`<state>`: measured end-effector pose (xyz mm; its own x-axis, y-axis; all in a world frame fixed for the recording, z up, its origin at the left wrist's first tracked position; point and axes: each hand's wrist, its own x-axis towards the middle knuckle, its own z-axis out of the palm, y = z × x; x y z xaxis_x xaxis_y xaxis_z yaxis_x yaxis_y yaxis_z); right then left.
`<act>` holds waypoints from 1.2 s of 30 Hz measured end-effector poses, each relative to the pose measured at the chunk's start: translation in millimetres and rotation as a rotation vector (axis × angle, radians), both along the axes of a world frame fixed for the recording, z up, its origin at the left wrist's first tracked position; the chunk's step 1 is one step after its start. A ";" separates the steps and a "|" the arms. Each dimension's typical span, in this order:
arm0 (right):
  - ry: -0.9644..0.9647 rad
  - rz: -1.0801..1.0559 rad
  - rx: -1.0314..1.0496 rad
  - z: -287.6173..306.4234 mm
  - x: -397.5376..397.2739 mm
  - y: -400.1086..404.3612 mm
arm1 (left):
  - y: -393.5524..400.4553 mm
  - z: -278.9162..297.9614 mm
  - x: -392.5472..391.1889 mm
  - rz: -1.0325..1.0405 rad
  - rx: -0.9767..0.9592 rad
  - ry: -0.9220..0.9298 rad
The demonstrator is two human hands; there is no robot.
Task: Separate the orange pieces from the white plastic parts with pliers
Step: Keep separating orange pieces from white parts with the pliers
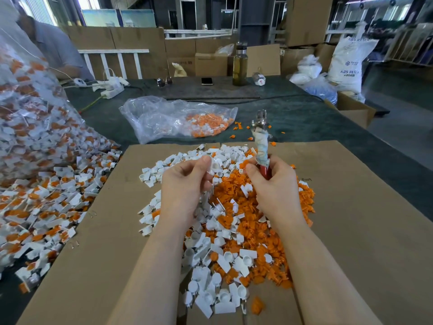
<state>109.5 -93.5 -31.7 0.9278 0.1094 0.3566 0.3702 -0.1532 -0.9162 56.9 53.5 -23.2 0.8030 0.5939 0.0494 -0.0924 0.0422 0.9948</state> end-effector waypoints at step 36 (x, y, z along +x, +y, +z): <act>-0.218 -0.138 -0.056 -2.5 -10.2 11.5 | -29.8 7.3 -1.7 -0.136 -0.175 -0.107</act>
